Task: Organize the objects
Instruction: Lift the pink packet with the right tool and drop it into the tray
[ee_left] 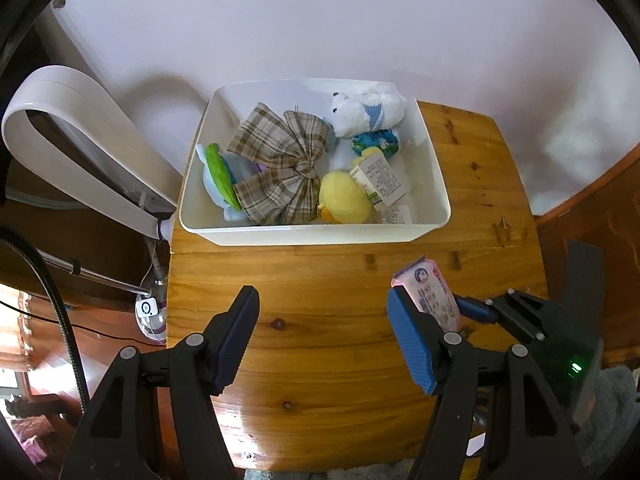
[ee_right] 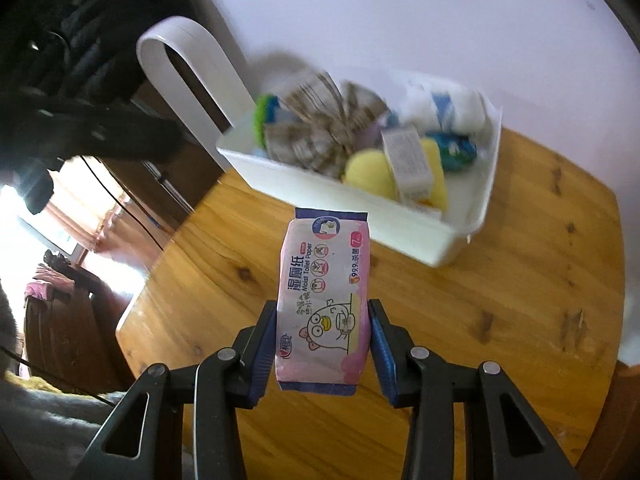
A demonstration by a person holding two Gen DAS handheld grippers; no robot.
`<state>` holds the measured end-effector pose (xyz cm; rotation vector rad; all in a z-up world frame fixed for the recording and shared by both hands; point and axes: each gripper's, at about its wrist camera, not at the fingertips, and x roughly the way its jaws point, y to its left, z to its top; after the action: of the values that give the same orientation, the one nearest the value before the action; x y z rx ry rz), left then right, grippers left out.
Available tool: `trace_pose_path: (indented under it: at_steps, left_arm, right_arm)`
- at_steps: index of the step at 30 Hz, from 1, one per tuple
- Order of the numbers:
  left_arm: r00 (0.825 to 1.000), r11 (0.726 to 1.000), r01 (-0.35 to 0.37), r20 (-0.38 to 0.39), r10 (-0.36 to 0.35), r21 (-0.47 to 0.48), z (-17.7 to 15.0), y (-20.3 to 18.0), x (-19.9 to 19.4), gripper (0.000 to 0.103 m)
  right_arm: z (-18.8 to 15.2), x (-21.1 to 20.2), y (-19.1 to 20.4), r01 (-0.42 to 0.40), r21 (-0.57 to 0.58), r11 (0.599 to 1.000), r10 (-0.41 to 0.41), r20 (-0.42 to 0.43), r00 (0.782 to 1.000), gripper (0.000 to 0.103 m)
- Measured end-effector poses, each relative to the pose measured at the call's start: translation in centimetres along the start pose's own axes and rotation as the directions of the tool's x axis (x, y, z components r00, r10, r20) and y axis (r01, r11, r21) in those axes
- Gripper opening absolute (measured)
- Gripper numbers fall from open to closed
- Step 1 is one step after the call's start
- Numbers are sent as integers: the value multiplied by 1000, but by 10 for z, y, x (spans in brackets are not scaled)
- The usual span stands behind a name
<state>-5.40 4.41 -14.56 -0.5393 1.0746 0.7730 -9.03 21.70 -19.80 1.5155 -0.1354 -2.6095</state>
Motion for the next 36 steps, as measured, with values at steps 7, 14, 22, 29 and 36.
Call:
trace_pose_path:
  at_steps: [7,14,22,29,36]
  left_arm:
    - [999,1000,4,54,-3,-22,3,7,-15,70]
    - [993,999,12,116,-7,-43,4,15,-32,70]
    - [985,995,25,173,-8,-93,3,32,-49,70]
    - [979,991,39,202,-12,-129,0,43,-59,70]
    - [972,982,58,235,-15,-179,-2,49,-64,70]
  right_arm:
    - [35,-35,16,3,-32,999,0,94,996,44]
    - [62,-57,29,22,-62,998,-12,158,987,44]
    - [91,-70,31,56,-27,998,-50,183,982,44]
    - [125,-77,26,128,4,992,-126,213,969,44]
    - [159,-77,16,144,83,986,-159,229,960,44]
